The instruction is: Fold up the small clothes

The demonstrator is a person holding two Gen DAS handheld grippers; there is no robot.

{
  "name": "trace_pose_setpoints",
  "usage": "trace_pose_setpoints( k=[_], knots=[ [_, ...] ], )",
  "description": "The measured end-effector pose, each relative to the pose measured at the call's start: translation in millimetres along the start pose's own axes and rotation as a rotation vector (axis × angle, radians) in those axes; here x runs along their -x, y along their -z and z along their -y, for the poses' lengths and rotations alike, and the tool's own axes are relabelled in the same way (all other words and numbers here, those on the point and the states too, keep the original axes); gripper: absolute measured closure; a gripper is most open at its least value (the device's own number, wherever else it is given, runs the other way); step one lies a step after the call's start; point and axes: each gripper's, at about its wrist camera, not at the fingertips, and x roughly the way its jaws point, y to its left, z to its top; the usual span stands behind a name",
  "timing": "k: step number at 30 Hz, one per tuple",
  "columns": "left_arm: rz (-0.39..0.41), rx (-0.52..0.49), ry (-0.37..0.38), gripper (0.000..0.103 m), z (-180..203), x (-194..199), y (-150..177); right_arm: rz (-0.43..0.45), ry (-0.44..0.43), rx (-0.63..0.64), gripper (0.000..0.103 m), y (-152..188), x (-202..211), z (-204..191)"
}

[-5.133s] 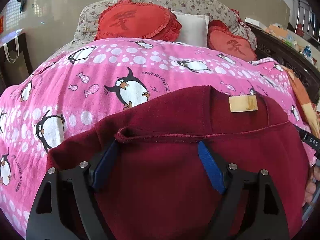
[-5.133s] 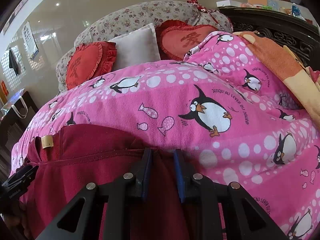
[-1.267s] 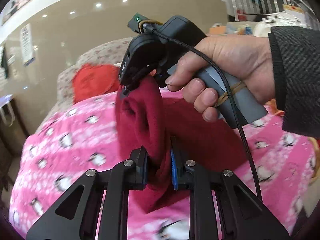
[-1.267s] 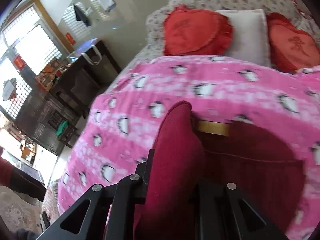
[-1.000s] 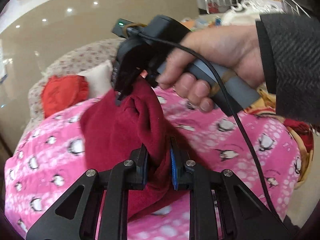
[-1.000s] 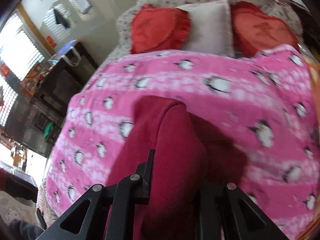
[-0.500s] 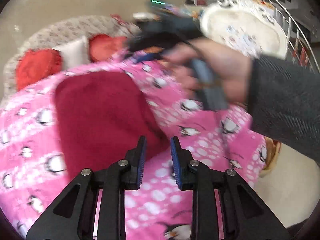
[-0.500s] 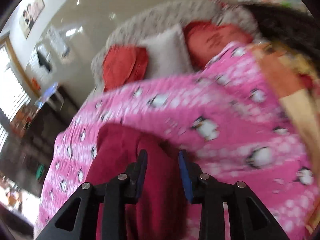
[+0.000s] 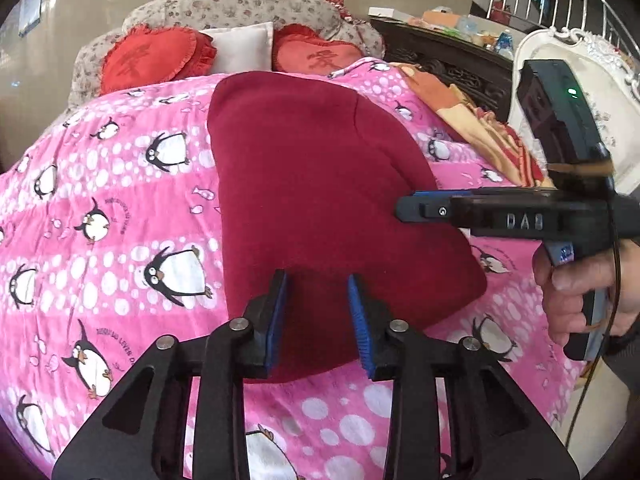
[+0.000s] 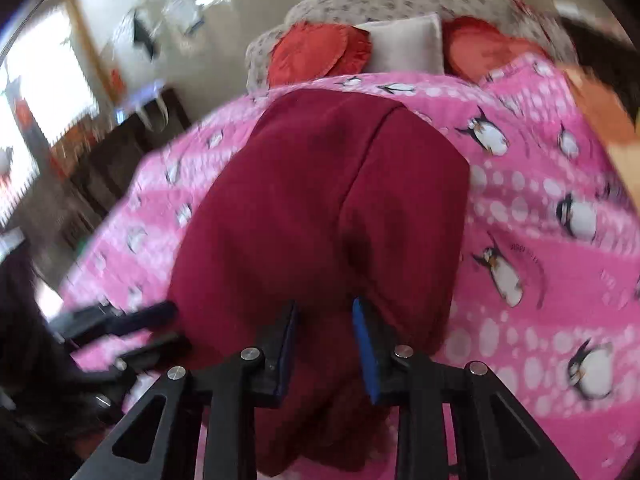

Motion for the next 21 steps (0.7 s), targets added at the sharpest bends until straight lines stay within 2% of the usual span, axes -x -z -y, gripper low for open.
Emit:
trace_pose_setpoints(
  k=[3,7,9,11,13,14,17,19,20,21],
  knots=[
    [-0.001,0.004,0.001,0.067,-4.3,-0.1,5.9,-0.053,-0.008,-0.018,0.076,-14.9,8.5,-2.8],
    [-0.009,-0.043,-0.029,0.060,2.4,-3.9,6.7,0.102,0.104,0.015,0.074,-58.7,30.8,-14.1],
    [-0.020,-0.056,-0.035,0.059,3.4,-6.2,6.5,0.121,0.167,-0.009,0.074,-81.9,20.9,-12.6],
    [-0.032,-0.054,-0.027,0.059,2.5,-6.7,4.9,0.086,0.237,-0.035,0.069,-96.2,-1.9,-3.9],
    [-0.042,-0.052,-0.013,0.059,-0.3,-7.0,2.4,-0.050,0.296,-0.080,0.062,-97.8,-34.8,15.7],
    [-0.044,-0.052,-0.008,0.059,-1.5,-5.1,1.1,-0.094,0.285,-0.110,0.059,-91.4,-44.0,24.3],
    [-0.028,-0.016,0.013,0.059,-6.3,7.3,-3.9,-0.048,0.264,-0.168,0.058,-87.8,-27.3,29.1],
    [-0.009,0.003,0.014,0.059,-8.5,12.7,-5.1,0.027,0.306,-0.114,0.058,-93.5,-6.7,12.4],
    [-0.014,0.002,0.018,0.059,-8.0,11.0,-4.2,0.065,0.302,-0.082,0.058,-99.9,-1.6,4.6],
    [-0.028,0.000,0.018,0.059,-7.7,8.0,-2.7,0.110,0.261,-0.048,0.058,-109.0,3.7,-6.6]
  ],
)
